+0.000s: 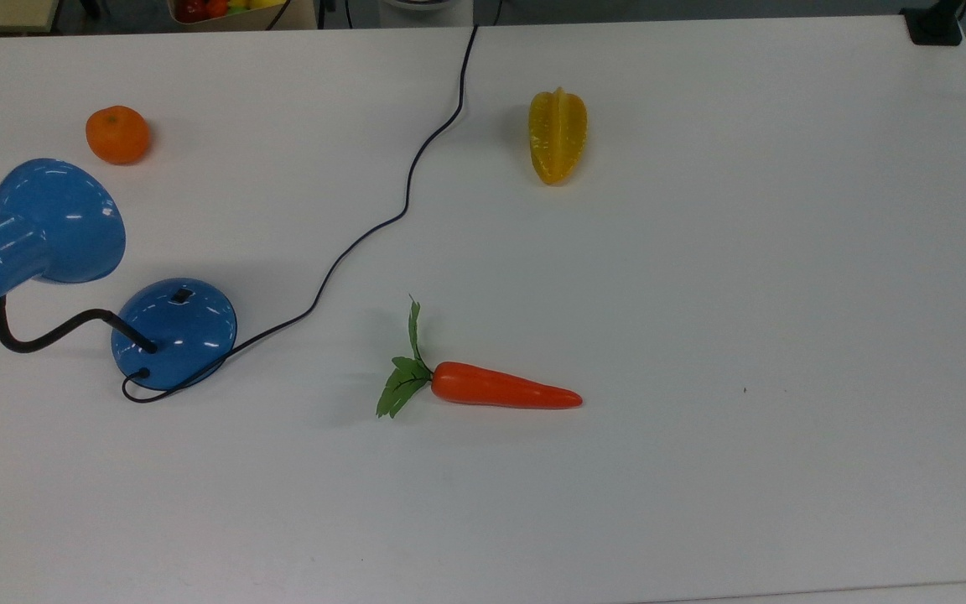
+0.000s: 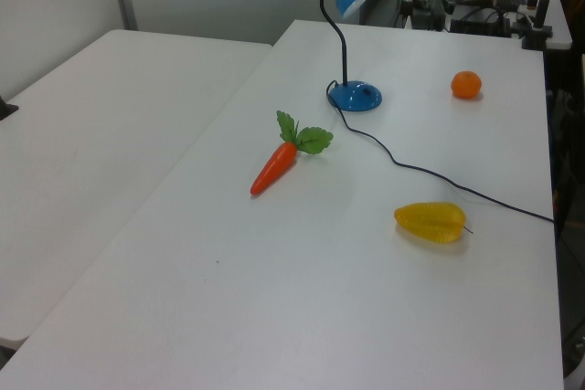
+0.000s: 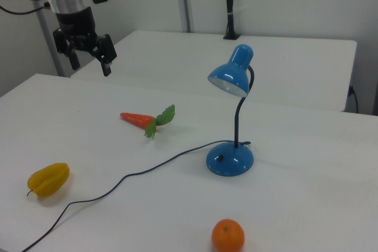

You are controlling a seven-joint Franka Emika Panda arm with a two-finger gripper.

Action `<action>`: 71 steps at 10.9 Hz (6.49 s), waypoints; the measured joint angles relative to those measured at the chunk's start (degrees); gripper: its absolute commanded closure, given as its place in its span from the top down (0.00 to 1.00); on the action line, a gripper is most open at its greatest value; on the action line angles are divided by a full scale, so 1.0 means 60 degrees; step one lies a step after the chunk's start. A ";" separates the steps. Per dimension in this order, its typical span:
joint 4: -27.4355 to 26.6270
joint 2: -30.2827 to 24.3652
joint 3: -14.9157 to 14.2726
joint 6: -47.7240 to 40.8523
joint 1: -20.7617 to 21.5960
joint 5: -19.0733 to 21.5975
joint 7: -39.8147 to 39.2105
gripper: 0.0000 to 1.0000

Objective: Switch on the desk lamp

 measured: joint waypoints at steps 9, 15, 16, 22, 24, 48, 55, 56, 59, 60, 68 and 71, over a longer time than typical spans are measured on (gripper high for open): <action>0.0000 -0.0036 0.0000 0.0001 -0.0029 0.0000 0.0004 0.90; 0.0002 -0.0048 0.0000 0.0001 -0.0033 0.0000 0.0003 0.19; 0.0001 -0.0048 0.0000 0.0001 -0.0033 0.0000 0.0004 0.12; -0.0030 -0.0047 0.0001 0.0002 -0.0033 0.0274 0.0000 0.00; -0.0050 -0.0047 0.0000 0.0002 -0.0042 0.0306 0.0000 0.00; -0.2792 0.3023 -0.1278 0.8271 -0.1724 -0.1456 -0.1004 0.00; -0.2784 0.3980 -0.1278 1.0152 -0.1779 -0.1453 -0.1004 0.00; -0.2781 0.4086 -0.1278 1.0291 -0.1783 -0.1453 -0.1004 0.00; -0.2778 0.4308 -0.1278 1.0492 -0.1785 -0.1453 -0.1004 0.00; -0.2776 0.4346 -0.1278 1.0524 -0.1786 -0.1453 -0.1004 0.00; -0.2764 0.4397 -0.1278 1.0545 -0.1787 -0.1454 -0.1004 0.00; -0.2738 0.4427 -0.1278 1.0555 -0.1788 -0.1454 -0.1009 0.00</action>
